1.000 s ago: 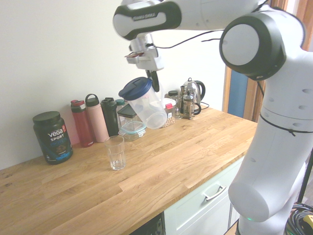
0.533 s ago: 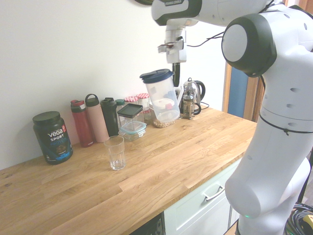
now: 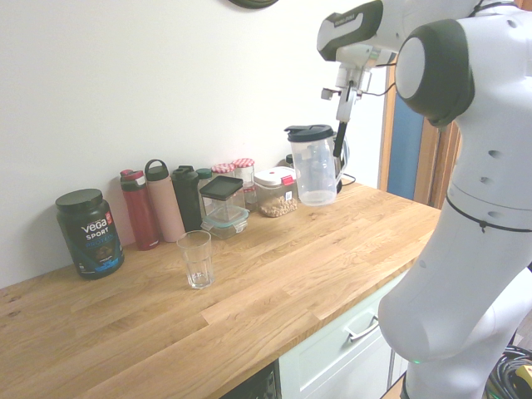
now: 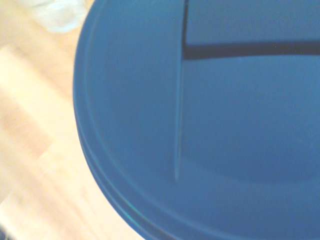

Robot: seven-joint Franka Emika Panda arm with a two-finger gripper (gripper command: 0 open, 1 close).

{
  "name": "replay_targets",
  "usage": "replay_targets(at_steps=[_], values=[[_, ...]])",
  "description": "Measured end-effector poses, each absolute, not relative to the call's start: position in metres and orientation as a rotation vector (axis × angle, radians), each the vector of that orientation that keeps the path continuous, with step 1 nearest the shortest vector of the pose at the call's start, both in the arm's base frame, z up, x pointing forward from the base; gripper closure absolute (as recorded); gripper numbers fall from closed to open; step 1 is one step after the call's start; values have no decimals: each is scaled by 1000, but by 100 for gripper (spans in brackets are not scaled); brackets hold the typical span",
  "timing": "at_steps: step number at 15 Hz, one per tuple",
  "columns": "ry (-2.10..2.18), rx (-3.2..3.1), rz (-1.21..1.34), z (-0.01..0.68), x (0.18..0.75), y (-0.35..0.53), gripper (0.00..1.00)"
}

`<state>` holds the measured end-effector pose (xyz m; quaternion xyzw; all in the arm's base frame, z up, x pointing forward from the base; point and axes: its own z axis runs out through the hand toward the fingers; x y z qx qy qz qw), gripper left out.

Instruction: Pour me some water

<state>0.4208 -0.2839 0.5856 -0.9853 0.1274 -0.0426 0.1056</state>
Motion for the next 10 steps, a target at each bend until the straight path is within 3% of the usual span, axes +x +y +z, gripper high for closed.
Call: replay_targets(at_steps=[10], values=[[1044, -2731, -454, 500, 395, -267, 100]])
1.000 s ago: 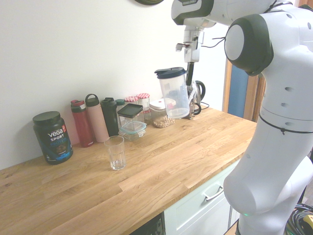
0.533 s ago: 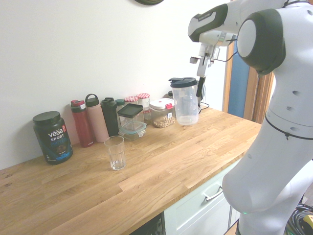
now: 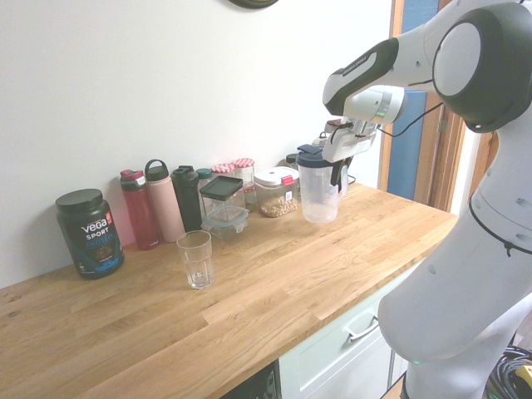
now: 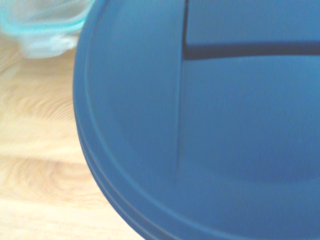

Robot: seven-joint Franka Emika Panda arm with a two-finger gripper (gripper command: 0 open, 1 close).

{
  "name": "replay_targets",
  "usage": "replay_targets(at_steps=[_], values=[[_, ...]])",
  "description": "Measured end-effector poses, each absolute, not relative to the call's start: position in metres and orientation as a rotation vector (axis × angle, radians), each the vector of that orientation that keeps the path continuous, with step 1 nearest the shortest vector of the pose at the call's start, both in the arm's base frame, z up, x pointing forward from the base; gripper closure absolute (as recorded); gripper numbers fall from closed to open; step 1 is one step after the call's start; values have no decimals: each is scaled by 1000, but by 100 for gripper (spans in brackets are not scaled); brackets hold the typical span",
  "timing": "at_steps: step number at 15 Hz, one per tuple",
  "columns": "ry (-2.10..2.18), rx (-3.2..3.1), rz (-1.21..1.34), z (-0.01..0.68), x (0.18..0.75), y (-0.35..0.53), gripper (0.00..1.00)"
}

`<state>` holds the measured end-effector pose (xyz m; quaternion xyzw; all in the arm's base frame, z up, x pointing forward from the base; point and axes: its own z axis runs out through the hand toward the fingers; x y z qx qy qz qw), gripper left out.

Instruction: Pour me some water

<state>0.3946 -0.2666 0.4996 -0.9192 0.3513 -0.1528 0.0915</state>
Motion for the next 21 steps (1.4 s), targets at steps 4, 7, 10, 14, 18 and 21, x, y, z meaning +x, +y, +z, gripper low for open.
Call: replay_targets(at_steps=[4, 7, 10, 14, 18, 21], values=[[1068, -2714, -403, 490, 389, -264, 100], [1072, -2693, -364, 483, 386, -261, 100], [1073, -2678, -331, 476, 384, -258, 0], [1059, -2685, -292, 466, 381, -254, 0], [1060, -2693, -306, 457, 379, -253, 0], [1041, -2720, -319, 463, 375, -254, 0]])
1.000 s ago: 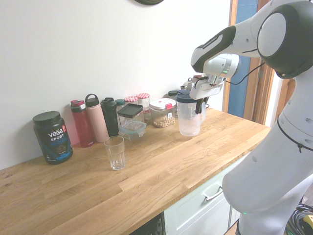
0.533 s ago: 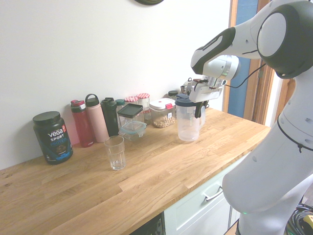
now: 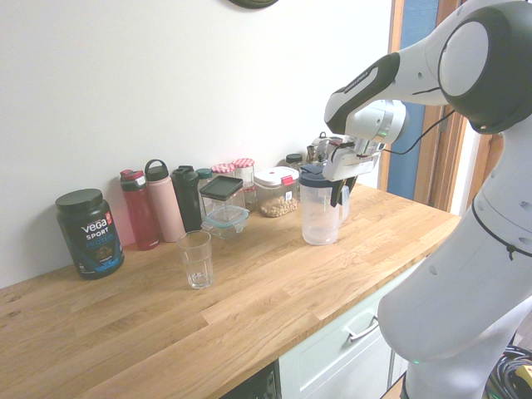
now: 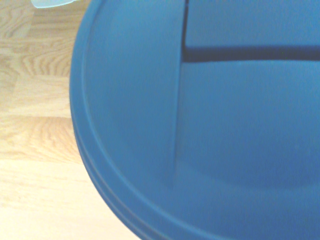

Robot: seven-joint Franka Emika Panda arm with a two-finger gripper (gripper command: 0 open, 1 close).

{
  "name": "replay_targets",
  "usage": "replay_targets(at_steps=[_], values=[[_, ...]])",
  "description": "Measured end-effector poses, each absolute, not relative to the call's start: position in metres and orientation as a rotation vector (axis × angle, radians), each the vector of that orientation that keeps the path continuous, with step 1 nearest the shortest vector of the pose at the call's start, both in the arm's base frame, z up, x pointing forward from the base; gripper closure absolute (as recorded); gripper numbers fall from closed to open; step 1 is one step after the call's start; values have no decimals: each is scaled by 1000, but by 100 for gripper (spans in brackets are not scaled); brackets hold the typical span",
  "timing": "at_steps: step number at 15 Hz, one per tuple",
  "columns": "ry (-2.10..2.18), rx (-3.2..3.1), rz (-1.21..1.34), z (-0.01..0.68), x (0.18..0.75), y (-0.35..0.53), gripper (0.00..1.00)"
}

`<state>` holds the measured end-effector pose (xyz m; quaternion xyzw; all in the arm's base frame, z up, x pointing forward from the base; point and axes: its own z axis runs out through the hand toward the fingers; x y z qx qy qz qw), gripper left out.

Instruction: Pour me some water

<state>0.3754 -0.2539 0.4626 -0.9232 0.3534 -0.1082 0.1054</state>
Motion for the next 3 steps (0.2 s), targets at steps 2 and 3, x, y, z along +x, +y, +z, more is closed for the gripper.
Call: replay_targets(at_steps=[2, 3], values=[[1010, -2766, -317, 478, 364, -254, 0], [993, -2788, -301, 489, 353, -253, 0]])
